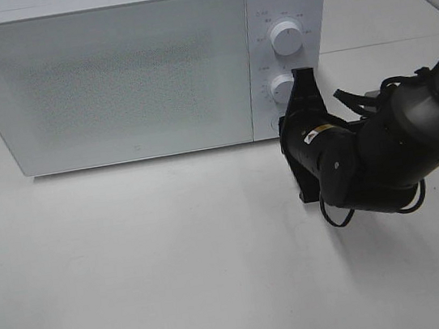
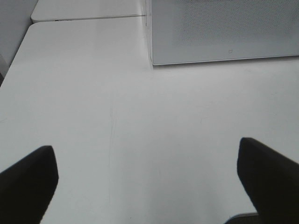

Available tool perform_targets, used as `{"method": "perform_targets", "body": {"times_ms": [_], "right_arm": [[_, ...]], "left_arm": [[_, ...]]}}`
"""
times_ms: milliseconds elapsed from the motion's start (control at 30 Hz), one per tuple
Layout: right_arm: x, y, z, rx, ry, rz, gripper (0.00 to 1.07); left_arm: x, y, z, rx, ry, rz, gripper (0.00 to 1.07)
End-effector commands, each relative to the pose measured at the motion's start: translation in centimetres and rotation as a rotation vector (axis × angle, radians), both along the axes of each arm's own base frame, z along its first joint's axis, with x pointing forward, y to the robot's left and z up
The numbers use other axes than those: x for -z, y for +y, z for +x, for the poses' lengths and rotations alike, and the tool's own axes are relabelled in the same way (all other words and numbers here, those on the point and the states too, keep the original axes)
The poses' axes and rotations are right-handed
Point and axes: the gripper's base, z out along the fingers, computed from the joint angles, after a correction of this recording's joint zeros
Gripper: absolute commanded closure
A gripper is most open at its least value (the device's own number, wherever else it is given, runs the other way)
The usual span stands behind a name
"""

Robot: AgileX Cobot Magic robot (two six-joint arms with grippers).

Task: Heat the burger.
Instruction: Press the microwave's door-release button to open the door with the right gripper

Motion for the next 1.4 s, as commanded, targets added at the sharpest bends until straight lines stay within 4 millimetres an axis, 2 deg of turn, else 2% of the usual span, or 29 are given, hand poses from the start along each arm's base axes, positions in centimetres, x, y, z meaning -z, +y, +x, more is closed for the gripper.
{"method": "perform_targets", "body": {"times_ms": [33, 400, 667, 833, 933, 1000, 1133, 1400], "right_arm": [[0.1, 0.3, 0.7, -0.009, -0.007, 0.005, 1.07], [0.7, 0.0, 2.8, 0.015, 0.0, 0.009, 1.07], [1.1, 0.6, 4.0, 0.031, -0.026, 0.021, 1.07], [0.6, 0.7, 4.8, 0.061, -0.1, 0.02, 1.07], [-0.6, 0.5, 5.7, 0.092, -0.224, 0.015, 1.07], [-0.8, 0.5, 5.9, 0.092, -0.246, 0.015, 1.07], [-1.7, 1.1, 7.0, 0.082, -0.328, 0.032, 1.07], [-1.7, 1.6, 7.3, 0.038, -0.392, 0.019, 1.07]], "left_arm": [[-0.1, 0.0, -0.2, -0.004, -0.033, -0.006, 0.09], [-0.1, 0.0, -0.2, -0.004, -0.033, -0.006, 0.09], [-0.1, 0.0, -0.2, -0.004, -0.033, -0.006, 0.09], [-0.1, 0.0, -0.2, -0.004, -0.033, -0.006, 0.09], [-0.1, 0.0, -0.2, -0.004, -0.033, -0.006, 0.09], [-0.1, 0.0, -0.2, -0.004, -0.033, -0.006, 0.09], [-0.1, 0.0, -0.2, -0.004, -0.033, -0.006, 0.09], [-0.1, 0.0, -0.2, -0.004, -0.033, -0.006, 0.09]]}}
